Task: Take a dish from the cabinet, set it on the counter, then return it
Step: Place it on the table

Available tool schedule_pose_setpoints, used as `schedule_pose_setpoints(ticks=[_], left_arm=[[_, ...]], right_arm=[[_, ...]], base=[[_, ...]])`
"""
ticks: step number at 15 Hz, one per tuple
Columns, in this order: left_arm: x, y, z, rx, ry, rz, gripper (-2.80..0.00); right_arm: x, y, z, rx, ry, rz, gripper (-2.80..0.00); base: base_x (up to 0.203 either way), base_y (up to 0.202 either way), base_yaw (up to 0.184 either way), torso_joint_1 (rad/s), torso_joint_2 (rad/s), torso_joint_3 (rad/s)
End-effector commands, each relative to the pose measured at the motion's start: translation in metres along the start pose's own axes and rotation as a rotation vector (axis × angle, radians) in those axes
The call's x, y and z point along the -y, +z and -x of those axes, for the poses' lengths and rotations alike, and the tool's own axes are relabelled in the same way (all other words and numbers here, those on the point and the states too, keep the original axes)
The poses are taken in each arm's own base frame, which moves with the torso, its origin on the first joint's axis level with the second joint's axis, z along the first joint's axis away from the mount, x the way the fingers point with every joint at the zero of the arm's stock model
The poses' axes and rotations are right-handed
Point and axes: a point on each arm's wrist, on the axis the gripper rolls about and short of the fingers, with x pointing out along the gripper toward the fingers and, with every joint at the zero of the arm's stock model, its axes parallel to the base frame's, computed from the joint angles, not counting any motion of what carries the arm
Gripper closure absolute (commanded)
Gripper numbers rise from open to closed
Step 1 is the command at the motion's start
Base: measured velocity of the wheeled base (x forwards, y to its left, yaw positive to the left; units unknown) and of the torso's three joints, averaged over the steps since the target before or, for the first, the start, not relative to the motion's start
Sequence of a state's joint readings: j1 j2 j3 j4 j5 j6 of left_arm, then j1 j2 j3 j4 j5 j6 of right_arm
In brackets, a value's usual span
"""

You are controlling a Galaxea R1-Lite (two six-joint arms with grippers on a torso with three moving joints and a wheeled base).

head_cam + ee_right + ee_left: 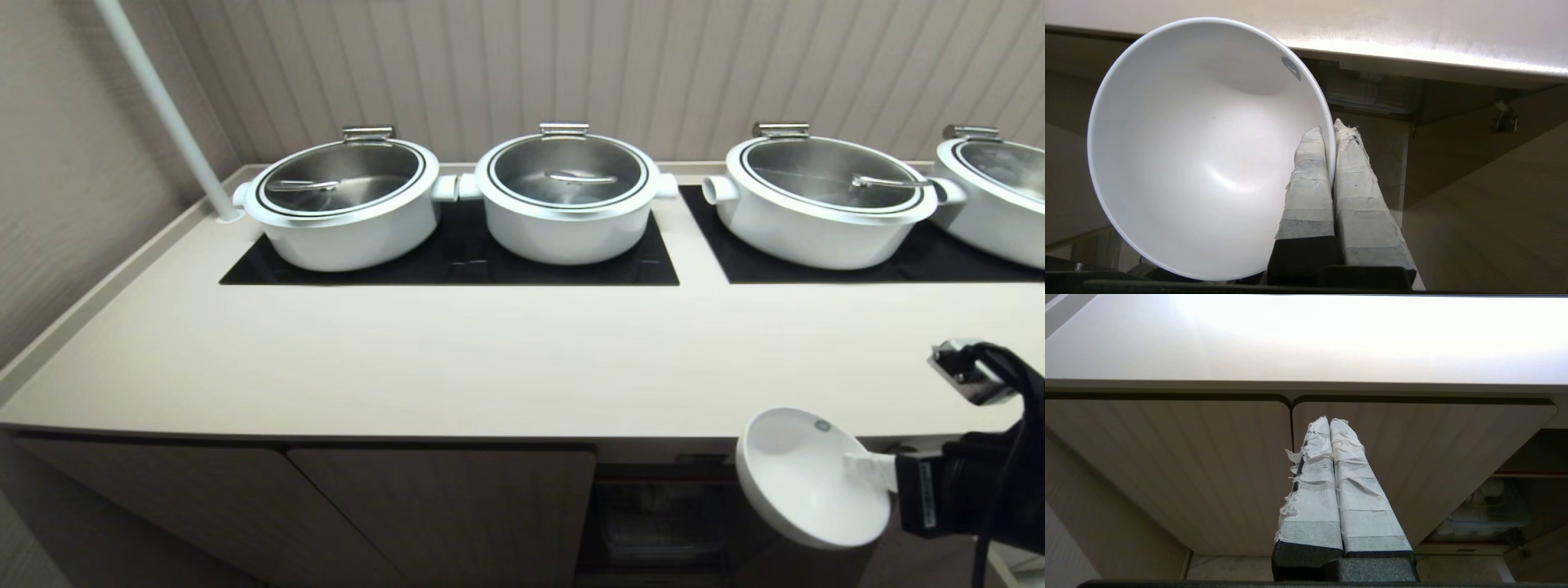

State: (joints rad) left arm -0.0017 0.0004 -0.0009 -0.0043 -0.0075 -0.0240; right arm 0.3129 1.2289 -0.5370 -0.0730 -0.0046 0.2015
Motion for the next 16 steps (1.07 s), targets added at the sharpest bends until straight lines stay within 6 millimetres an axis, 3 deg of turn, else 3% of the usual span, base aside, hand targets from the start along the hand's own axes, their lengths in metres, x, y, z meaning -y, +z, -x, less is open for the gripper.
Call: schedule_pose_setpoints(ticks=[1, 5, 13, 16], left_arm=[[0.0, 0.0, 0.0, 0.0, 0.0, 0.001, 0.0], [0.0, 0.0, 0.0, 0.001, 0.0, 0.001, 0.0], [0.0, 0.0, 0.0, 0.001, 0.0, 0.001, 0.0], [0.0, 0.0, 0.0, 0.001, 0.0, 0.001, 0.0]], right_arm=[[0.001, 0.012, -0.014, -0.016, -0.017, -0.01, 0.0], [0.001, 0.043, -0.04, -0.034, -0.043, -0.024, 0.0], [0.012, 0.082, -0.106, -0.059, -0.089, -0.055, 0.0], [0.018, 0.092, -0.122, -0.053, -0.103, -0.067, 0.0]], base=[[0.0, 0.0, 0.0, 0.0, 0.0, 0.0], [0.0, 0.0, 0.0, 0.0, 0.0, 0.0], [0.0, 0.0, 0.0, 0.0, 0.0, 0.0], [0.0, 0.0, 0.0, 0.0, 0.0, 0.0]])
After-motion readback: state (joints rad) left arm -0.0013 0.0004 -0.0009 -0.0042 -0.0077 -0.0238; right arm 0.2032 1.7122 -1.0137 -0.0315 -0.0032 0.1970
